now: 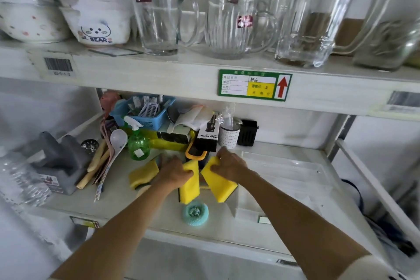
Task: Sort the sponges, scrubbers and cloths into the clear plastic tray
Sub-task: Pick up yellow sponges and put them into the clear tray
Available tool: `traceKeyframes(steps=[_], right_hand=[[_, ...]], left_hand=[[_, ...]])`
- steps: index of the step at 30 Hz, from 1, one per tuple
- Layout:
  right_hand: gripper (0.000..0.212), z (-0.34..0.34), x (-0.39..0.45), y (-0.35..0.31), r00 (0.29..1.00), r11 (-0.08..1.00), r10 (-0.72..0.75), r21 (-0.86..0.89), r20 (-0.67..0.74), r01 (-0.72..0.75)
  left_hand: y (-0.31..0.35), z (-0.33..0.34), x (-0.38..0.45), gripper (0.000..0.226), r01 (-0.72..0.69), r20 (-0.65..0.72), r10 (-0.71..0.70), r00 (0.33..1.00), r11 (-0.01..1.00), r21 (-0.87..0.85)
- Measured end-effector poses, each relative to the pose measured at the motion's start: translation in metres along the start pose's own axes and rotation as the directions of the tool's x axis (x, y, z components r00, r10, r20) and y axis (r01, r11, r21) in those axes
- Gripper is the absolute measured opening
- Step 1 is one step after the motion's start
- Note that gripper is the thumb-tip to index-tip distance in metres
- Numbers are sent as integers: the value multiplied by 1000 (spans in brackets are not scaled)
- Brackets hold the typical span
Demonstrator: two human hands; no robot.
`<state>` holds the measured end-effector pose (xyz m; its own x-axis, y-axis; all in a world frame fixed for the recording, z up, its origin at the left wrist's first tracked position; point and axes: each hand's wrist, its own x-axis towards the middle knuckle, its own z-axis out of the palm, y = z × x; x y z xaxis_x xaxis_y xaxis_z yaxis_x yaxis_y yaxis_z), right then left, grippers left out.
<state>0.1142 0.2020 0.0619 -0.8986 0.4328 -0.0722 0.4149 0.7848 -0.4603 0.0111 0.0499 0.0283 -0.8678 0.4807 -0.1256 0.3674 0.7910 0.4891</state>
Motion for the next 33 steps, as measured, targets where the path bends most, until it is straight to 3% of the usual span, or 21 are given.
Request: traceKeyframes(steps=[3, 10, 16, 21, 28, 33], right_hand=[[54, -12, -7, 15, 992, 998, 51, -20, -113, -54], [64, -39, -32, 57, 965, 975, 198, -67, -172, -212], [51, -46, -54, 76, 942, 958, 281, 1, -186, -286], [49, -35, -69, 77, 910, 940, 341, 96, -236, -328], [43, -10, -74, 80, 903, 914, 382, 226, -195, -338], [43, 7, -76, 82, 927, 930, 342, 196, -152, -311]], left_hand=[[25, 2, -3, 56, 10, -65, -12, 998, 1000, -28], [72, 18, -17, 67, -120, -37, 117, 992, 990, -79], [102, 38, -33, 68, -234, 39, 238, 971, 969, -76], [115, 58, -44, 59, -261, 13, 262, 965, 964, -55], [113, 75, -54, 57, -266, 69, 269, 961, 963, -42], [110, 86, -61, 59, -309, 130, 318, 939, 947, -86]])
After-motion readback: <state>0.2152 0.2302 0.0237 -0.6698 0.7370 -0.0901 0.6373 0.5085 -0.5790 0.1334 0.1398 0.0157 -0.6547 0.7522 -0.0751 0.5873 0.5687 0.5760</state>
